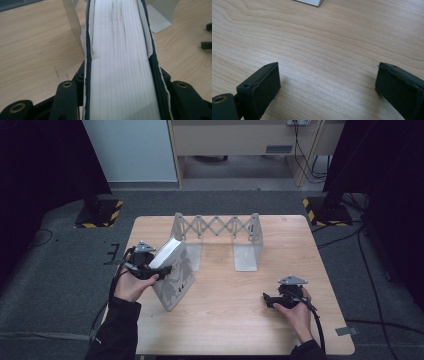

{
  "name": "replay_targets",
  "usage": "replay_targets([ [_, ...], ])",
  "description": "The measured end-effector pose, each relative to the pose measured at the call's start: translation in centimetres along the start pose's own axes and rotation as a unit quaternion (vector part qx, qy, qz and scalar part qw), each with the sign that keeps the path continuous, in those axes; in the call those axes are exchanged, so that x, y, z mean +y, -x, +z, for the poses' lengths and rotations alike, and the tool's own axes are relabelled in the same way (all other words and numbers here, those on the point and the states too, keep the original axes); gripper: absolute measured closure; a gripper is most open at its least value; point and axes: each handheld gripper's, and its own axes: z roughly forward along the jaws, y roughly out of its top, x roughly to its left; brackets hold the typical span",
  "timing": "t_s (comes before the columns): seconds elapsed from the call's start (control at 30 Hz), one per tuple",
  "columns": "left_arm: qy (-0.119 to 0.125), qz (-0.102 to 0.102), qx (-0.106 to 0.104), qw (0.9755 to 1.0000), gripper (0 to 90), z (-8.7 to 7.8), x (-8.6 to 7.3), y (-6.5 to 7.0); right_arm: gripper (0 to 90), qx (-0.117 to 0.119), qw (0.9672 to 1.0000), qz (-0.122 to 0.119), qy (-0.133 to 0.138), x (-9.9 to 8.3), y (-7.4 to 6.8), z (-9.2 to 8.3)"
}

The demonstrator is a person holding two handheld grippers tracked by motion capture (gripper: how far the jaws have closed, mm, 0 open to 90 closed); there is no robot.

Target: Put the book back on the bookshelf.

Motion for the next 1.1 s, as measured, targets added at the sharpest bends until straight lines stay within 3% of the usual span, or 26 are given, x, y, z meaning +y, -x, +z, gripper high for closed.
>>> replay_targets([
  [0.23, 0.014, -0.013, -0.003, 0.9998, 51.5, 0.0, -0.1, -0.2, 6.1, 0.0, 1.0, 0.0, 0.0, 0.0, 0.0, 0.0],
  [0.47, 0.017, 0.009, 0.03, 0.9994, 52.3, -0.2, 1.4, 0.6, 6.1, 0.0, 1.0, -0.001, 0.002, 0.0, 0.0, 0.0],
  [0.67, 0.054, -0.021, 0.046, 0.9973, 52.3, -0.4, 3.5, -0.1, 6.1, 0.001, 1.0, 0.001, 0.003, 0.0, 0.1, 0.0],
  [0.8, 0.066, -0.029, 0.066, 0.9952, 52.3, 1.1, 5.1, 0.0, 6.0, 0.001, 1.0, 0.0, 0.003, 0.0, 0.1, 0.0],
  [1.0, 0.08, -0.06, 0.071, 0.9924, 52.2, 4.0, 6.6, 0.4, 6.0, 0.0, 1.0, 0.0, 0.0, 0.0, 0.0, 0.0],
  [1.1, 0.075, -0.07, 0.075, 0.9919, 52.2, 5.0, 7.6, 0.7, 6.0, -0.001, 1.0, 0.0, 0.001, 0.0, 0.0, 0.0],
])
